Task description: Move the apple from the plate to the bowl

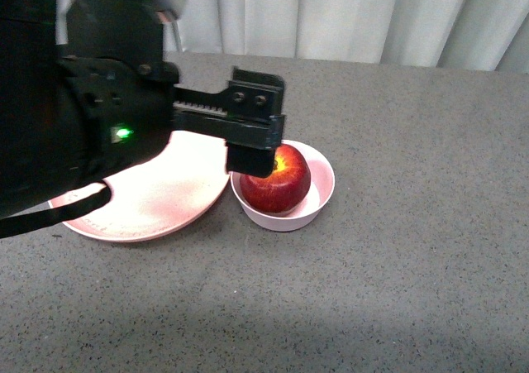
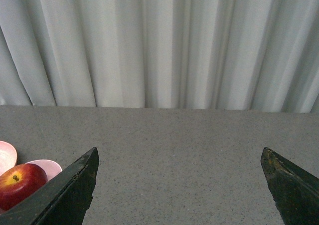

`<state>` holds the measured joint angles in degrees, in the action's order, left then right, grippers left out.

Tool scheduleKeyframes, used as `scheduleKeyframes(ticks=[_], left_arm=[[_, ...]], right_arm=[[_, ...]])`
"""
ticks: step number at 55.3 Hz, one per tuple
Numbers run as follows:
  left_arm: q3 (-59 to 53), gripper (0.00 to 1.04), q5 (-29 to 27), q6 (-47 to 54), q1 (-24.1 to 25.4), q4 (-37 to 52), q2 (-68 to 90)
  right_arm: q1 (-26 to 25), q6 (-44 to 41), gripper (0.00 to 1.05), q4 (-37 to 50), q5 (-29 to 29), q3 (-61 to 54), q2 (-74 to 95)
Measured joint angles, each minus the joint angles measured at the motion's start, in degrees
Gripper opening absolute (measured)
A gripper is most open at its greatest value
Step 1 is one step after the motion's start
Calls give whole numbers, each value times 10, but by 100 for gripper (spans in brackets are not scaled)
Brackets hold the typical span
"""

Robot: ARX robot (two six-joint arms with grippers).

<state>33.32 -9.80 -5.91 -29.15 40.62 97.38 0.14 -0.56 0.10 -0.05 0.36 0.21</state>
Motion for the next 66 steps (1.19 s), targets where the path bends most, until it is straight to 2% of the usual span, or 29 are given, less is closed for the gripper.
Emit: scheduleKeyframes(ticks=[8,17,21,23,26,38,45,66], left_arm=[[-62,98,-36,-13,20,-26,-77],[-73,97,-49,-16,26,-18,-87],[-133,82,-129,22,32,194,-49],[-170,73,-127,33,49,280,-53],[-200,60,-113,43,74,325,-91],[-265,26,-58,50,130,281,-206],[-277,4,-31,53,160,190,-302],[-320,4,33,55,225,32,-515]], right_arm=[[0,0,95,0,0,0,0],[0,0,95,0,0,0,0],[0,0,95,0,-1,0,0],[0,0,95,0,0,0,0],[0,0,95,0,2,0,0],[0,0,95,0,0,0,0],[0,0,95,0,0,0,0],[0,0,95,0,0,0,0]])
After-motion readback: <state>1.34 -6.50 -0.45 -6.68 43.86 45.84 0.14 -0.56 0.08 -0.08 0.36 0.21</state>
